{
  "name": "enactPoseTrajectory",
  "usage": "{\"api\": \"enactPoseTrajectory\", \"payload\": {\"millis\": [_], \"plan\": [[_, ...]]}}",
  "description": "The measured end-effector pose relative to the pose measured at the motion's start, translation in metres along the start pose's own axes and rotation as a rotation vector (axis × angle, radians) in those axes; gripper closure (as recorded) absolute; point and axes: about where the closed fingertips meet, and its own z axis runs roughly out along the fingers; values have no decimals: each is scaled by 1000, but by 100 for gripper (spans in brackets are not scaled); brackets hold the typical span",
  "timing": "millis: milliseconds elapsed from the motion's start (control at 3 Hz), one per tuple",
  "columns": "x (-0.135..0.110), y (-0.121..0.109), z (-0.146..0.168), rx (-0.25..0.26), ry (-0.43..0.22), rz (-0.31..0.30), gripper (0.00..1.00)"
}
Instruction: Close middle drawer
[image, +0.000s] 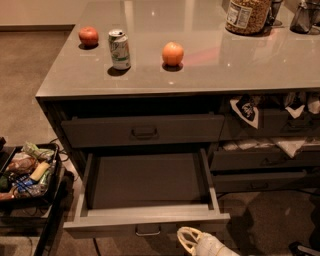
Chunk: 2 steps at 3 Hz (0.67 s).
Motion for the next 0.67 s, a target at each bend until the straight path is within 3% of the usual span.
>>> {"api": "enactPoseTrajectory", "payload": {"millis": [667], "plan": [[39,4,14,63,43,17,100]]}}
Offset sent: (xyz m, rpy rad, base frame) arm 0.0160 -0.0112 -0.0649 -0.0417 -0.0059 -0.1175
